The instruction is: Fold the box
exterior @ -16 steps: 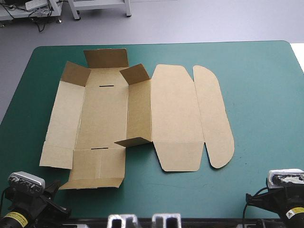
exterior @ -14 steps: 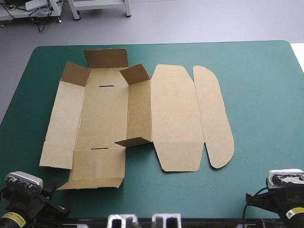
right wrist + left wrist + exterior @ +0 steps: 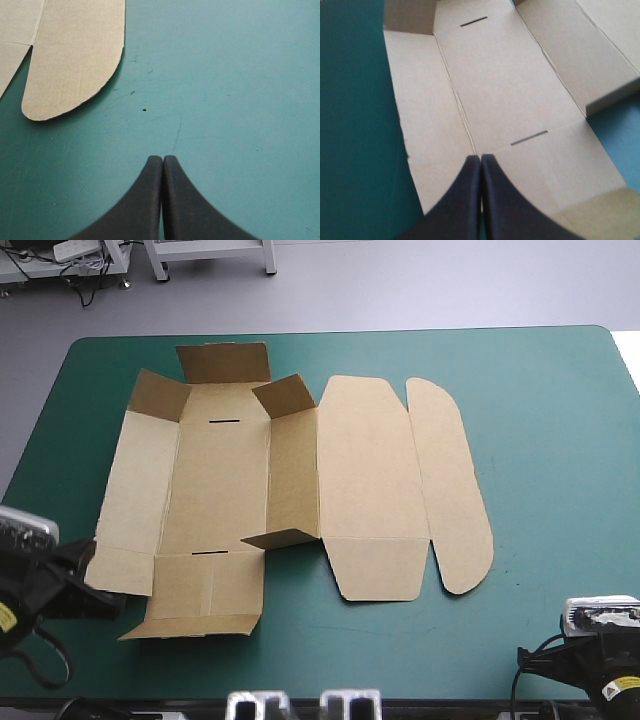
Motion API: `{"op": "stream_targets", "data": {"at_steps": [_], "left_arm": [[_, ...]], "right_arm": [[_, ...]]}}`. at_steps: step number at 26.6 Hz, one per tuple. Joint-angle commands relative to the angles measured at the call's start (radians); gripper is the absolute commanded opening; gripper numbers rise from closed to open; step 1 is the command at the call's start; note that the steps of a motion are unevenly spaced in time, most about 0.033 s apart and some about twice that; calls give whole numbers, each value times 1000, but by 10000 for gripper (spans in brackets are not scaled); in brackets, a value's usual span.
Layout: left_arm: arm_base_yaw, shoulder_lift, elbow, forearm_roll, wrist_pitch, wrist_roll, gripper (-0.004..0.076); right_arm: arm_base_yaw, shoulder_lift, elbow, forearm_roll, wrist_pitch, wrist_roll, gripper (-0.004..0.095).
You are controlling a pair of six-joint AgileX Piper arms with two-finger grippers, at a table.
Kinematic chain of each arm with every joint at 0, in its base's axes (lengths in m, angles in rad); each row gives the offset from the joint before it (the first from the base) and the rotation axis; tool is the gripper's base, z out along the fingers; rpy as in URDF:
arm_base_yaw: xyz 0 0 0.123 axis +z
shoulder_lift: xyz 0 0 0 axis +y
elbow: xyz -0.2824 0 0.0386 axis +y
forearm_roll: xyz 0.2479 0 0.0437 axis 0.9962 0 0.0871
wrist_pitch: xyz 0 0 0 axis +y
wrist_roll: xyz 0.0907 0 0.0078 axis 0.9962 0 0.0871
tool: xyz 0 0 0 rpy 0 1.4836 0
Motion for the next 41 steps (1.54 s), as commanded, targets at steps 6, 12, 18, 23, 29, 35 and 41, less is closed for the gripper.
{"op": "stream_targets", "data": {"at_steps": [6,12,18,23,29,35,41], "left_arm": [[0,359,-261,149,-103,5,-10],[35,535,-309,304,-136,-161,-3],[334,652,-374,125,-148,-106,14],[685,697,-407,-237,-153,30,14],[911,774,-407,-583,-71,155,14],[916,814,-407,-480,-51,203,25],[916,841,-407,-497,-28,203,344]], "right_arm": [[5,11,-21,8,-57,-3,-20],[5,11,-21,8,-57,-3,-20],[5,11,-21,8,-57,-3,-20],[5,11,-21,5,-57,0,-20],[5,11,-21,5,-57,0,-20],[5,11,-21,5,-57,0,-20],[5,11,-21,5,-57,0,-20]]}}
